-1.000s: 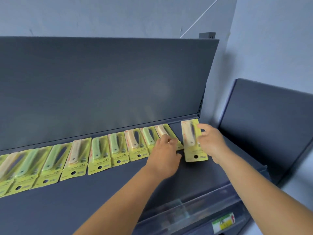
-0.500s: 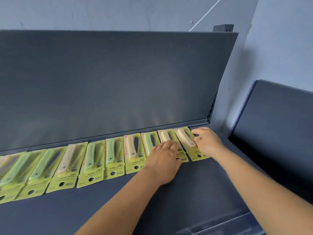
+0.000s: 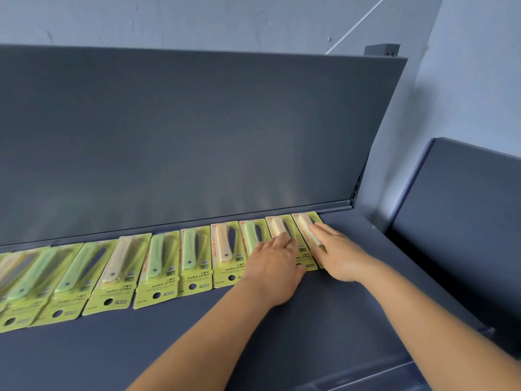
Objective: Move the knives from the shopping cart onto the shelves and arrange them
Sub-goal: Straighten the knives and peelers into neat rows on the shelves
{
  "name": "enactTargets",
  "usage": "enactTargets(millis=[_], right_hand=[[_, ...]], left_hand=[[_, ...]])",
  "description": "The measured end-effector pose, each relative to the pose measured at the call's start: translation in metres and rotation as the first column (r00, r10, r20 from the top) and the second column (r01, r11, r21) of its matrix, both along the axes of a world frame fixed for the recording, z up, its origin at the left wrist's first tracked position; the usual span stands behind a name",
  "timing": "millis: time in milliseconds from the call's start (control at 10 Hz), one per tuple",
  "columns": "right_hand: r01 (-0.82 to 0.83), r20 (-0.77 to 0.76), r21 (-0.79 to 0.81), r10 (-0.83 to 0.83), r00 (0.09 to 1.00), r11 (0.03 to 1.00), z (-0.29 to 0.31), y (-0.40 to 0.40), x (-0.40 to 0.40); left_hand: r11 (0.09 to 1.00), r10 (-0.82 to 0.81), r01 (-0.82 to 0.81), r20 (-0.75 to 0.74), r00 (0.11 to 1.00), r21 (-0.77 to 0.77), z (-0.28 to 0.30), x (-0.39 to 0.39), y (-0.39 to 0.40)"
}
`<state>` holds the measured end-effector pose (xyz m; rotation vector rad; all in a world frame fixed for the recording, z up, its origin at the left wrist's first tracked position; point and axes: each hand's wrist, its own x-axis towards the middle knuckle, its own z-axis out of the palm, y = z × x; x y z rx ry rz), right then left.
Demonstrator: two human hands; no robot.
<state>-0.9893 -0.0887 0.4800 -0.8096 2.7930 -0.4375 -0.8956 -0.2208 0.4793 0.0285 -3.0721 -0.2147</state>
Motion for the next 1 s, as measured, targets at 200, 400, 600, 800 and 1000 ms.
enactTargets(millis=[200, 400, 600, 800, 1000], right_hand=[[0.007, 0.003, -0.002, -0.007, 1.000, 1.000, 0.000, -0.002, 0.001], [-0.015, -0.004, 0.027, 0.015, 1.000, 1.000, 0.000, -0.004, 0.003], [-0.003, -0.007, 0.042, 0.003, 1.000, 0.999, 0.000, -0.006, 0.006], [-0.014, -0.014, 0.097, 0.015, 1.000, 0.995, 0.008, -0.007, 0.012], [-0.003, -0.143, 0.070, 0.013, 0.990, 0.998, 0.009, -0.014, 0.025]], left_hand=[[0.999, 0.038, -0.038, 0.000, 0.999, -0.016, 0.001, 0.000, -0.002], [0.987, 0.156, -0.152, 0.086, 0.984, -0.046, 0.000, 0.006, -0.006], [0.986, 0.162, -0.164, 0.094, 0.982, 0.011, -0.002, 0.005, -0.006], [0.989, 0.149, -0.150, 0.067, 0.987, 0.011, -0.001, 0.006, -0.010], [0.985, 0.166, -0.165, -0.011, 0.986, 0.054, 0.001, 0.018, -0.019]])
